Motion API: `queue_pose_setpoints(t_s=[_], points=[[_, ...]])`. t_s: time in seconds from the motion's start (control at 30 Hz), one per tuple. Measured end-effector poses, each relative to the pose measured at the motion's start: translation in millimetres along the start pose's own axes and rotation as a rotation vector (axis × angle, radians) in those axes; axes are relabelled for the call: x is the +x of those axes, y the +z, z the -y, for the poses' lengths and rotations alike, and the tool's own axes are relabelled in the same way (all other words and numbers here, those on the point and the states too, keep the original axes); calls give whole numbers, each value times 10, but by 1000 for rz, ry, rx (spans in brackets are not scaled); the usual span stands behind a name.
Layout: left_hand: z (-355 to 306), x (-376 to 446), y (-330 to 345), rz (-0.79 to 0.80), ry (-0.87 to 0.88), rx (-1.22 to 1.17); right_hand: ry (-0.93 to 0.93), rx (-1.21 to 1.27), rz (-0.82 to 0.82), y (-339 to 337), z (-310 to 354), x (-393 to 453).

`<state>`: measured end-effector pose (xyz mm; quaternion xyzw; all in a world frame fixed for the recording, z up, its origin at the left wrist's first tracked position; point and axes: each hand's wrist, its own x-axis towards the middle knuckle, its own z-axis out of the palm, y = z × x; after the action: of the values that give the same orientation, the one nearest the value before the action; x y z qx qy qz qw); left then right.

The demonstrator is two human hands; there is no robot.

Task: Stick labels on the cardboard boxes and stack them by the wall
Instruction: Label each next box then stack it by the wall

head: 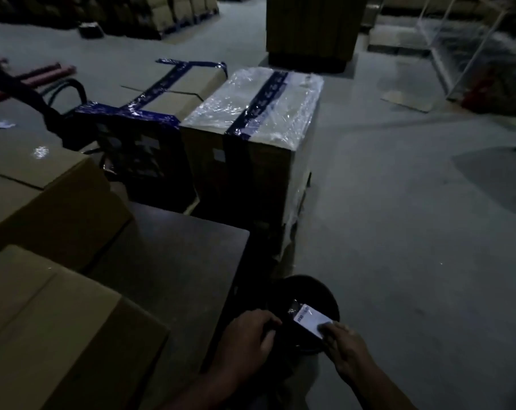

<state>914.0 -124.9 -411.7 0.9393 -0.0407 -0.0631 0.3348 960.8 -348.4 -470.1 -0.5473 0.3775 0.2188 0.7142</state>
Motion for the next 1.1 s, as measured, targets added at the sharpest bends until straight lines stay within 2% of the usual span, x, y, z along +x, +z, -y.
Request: queue_pose_setpoints(t_s=[0.1, 0.2, 0.33, 0.43, 0.57, 0.7, 0.8, 1.0, 1.1], points=[[1, 119, 259, 70, -77, 0, 100, -24, -76, -168, -53, 317], [-51, 256, 398, 81, -161, -29, 137, -79, -171, -225, -99, 632], [-96, 428, 484, 70, -231, -58, 168, -137, -211, -180, -129, 974], [-94, 482, 515, 43, -270, -72, 164, -152, -151, -45, -38, 1059], [-58, 451, 509, 5, -346, -94, 289, -85, -35, -11, -244, 1122], [-48, 357, 436, -49, -396, -104, 383, -203, 84, 11, -456, 1013], [-42, 297, 359, -114, -418, -134, 294, -359, 192, 201, -354, 757], [-88, 171, -18, -356, -450, -317, -162, -494, 435, 886, 210, 225], [-153, 44, -383, -528, -428, -312, -353, -537, 587, 1305, 462, -181]])
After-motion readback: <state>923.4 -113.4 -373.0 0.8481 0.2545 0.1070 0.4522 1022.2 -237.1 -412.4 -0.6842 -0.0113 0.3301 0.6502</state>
